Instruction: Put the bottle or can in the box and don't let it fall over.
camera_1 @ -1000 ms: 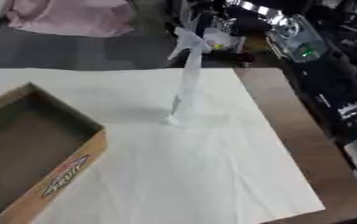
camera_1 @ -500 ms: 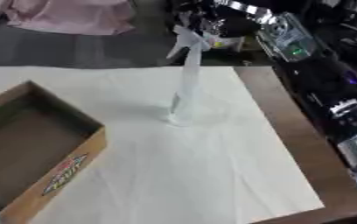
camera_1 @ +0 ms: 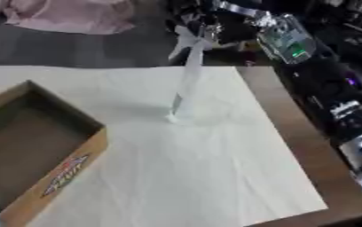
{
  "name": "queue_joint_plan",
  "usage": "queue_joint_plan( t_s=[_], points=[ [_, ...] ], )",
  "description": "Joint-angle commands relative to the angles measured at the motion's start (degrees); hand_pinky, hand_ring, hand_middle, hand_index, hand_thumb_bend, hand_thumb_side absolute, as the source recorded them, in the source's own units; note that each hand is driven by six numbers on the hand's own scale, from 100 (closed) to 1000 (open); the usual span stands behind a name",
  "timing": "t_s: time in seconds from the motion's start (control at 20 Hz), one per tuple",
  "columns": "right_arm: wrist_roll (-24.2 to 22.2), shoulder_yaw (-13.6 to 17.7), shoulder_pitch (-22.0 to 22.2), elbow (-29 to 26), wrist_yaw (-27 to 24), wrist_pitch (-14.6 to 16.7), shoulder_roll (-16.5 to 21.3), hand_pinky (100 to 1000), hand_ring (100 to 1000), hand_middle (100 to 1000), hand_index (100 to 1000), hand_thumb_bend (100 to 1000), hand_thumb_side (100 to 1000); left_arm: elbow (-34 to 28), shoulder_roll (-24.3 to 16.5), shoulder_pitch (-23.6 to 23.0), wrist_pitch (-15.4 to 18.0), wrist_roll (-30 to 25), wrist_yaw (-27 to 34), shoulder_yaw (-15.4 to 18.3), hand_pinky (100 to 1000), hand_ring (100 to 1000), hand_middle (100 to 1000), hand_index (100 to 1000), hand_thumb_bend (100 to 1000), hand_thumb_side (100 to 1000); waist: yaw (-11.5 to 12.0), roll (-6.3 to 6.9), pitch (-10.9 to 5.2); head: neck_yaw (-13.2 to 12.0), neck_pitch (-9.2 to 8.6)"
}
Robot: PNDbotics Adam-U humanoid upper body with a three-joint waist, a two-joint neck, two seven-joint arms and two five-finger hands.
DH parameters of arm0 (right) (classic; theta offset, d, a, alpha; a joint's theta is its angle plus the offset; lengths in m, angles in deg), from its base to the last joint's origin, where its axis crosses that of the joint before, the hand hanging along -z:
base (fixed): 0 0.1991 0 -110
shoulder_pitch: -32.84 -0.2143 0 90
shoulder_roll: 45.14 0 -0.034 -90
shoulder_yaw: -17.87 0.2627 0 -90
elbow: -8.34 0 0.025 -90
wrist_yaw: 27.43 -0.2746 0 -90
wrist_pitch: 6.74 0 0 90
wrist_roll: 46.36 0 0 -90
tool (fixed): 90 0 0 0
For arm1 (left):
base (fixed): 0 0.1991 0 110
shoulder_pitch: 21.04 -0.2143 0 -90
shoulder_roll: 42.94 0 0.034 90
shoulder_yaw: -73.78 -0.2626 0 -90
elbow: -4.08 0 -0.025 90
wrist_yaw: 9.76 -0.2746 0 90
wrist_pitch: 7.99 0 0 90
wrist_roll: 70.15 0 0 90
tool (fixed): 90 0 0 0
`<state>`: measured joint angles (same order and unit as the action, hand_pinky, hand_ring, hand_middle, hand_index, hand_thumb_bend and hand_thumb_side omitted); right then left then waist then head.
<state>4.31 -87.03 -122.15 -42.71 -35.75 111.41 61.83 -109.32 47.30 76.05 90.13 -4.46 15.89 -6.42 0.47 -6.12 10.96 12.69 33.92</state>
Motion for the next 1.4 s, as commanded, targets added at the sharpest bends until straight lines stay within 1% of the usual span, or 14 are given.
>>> queue_joint_plan(
  t_s=[0.05, 0.3, 0.35, 0.5, 0.9, 1.0, 1.4],
  points=[
    [-12.64, 0.31, -0.78, 0.01, 0.80, 13.35, 1.24, 807, 1000, 978, 1000, 100, 560, -1.18, -0.55, 0.53, -0.26, -0.04, 0.23, 0.65, 627, 917, 748, 922, 152, 753, 0.01, 0.14, -0.95, 0.13, -0.37],
    [-12.64, 0.91, -0.56, 0.75, 1.88, 13.97, 1.32, 809, 1000, 978, 1000, 100, 511, -1.18, -0.42, 0.60, -0.46, -0.22, 0.09, 0.63, 627, 917, 747, 922, 153, 754, 0.04, -0.01, -0.69, 0.25, -0.83],
    [-12.64, 1.01, -0.52, 0.87, 2.07, 14.11, 1.32, 810, 1000, 981, 1000, 100, 487, -1.18, -0.39, 0.61, -0.49, -0.26, 0.07, 0.64, 627, 917, 746, 922, 153, 755, 0.10, -0.03, -0.62, 0.38, -0.97],
    [-12.64, 1.16, -0.40, 1.09, 2.49, 14.49, 1.32, 810, 1000, 982, 1000, 100, 466, -1.18, -0.30, 0.62, -0.56, -0.42, -0.05, 0.68, 627, 918, 746, 922, 153, 756, 0.30, -0.04, -0.39, 0.72, -1.19],
    [-12.64, 1.12, -0.46, 1.07, 2.63, 14.75, 1.23, 805, 1000, 968, 991, 100, 398, -1.18, -0.27, 0.85, -0.55, -0.85, -0.43, 0.68, 626, 918, 746, 922, 152, 759, 0.81, -0.12, 0.25, 1.29, -1.33],
    [-12.64, 1.28, -0.57, 1.12, 2.80, 14.77, 1.24, 801, 1000, 953, 978, 100, 360, -1.18, -0.28, 0.94, -0.58, -0.94, -0.49, 0.66, 626, 918, 745, 922, 153, 760, 0.90, -0.19, 0.44, 1.49, -1.30],
    [-12.64, 1.30, -0.61, 1.46, 4.31, 15.53, 1.03, 796, 1000, 934, 963, 156, 304, -1.18, -0.15, 1.12, -0.92, -1.13, -1.01, 0.76, 626, 918, 745, 922, 155, 763, 1.09, -0.60, 0.93, 1.69, -1.03]
  ],
)
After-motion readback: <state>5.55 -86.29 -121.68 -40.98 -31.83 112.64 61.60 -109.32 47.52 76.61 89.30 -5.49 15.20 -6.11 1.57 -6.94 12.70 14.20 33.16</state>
